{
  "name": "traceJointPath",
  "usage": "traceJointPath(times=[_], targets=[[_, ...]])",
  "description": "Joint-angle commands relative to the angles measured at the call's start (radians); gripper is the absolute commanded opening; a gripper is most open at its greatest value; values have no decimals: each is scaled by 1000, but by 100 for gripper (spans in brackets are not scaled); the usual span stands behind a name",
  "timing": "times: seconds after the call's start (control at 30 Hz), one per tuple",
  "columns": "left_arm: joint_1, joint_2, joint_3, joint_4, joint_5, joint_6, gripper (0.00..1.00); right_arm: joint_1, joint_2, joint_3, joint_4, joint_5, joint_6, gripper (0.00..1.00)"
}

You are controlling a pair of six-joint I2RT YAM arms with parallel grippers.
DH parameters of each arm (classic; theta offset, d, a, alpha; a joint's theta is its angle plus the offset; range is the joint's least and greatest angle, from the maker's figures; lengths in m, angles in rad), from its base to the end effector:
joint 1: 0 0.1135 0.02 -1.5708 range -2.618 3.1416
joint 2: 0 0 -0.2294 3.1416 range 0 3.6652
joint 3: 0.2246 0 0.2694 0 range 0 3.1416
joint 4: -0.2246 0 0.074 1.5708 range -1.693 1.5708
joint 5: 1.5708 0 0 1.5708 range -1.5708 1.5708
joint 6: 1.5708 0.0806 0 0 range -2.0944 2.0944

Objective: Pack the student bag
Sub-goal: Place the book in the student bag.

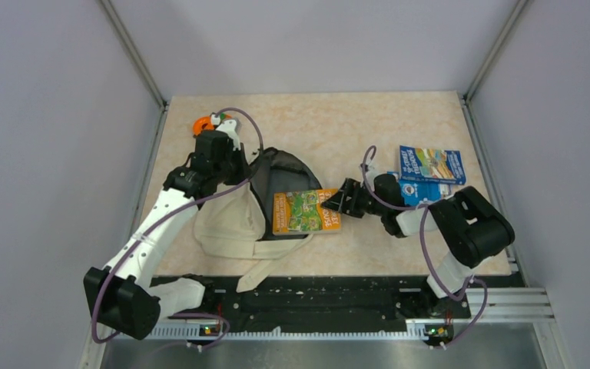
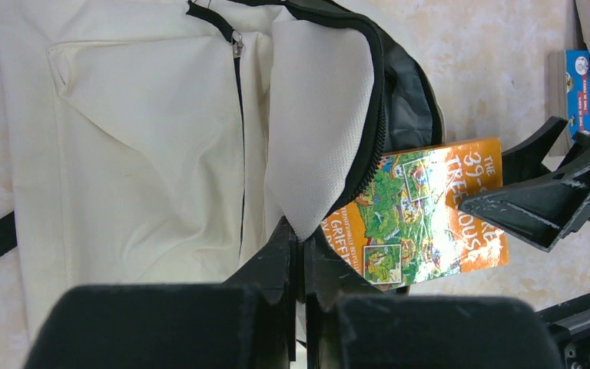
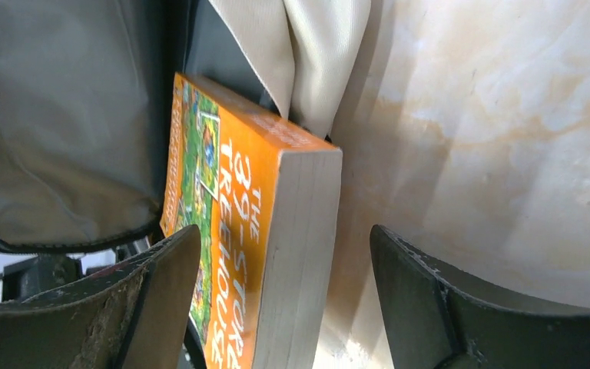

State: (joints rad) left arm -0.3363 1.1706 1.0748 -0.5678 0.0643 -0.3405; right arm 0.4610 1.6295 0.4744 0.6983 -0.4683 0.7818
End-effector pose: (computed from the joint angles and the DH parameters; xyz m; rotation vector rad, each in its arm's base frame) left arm 0.2998 -0.1103 0.2643 0.0308 2.2691 -0.4361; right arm 0.2752 0.1773 0.0621 0.0286 2.2118 1.2176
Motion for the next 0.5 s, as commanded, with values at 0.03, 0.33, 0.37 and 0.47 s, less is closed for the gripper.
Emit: traceJointPath(times=[0.03, 0.33, 0.37, 0.47], targets=[[5, -3, 1, 67, 17, 6, 0, 48, 61, -5, 179, -75, 35, 78], [5, -26, 13, 62, 25, 30, 0, 70, 49, 26, 221, -92, 129, 17], [5, -36, 16, 61, 25, 40, 0, 71, 17, 27, 176, -76, 123, 11], [6, -72, 24, 68, 59, 72, 0, 70, -111, 30, 24, -21, 96, 0]])
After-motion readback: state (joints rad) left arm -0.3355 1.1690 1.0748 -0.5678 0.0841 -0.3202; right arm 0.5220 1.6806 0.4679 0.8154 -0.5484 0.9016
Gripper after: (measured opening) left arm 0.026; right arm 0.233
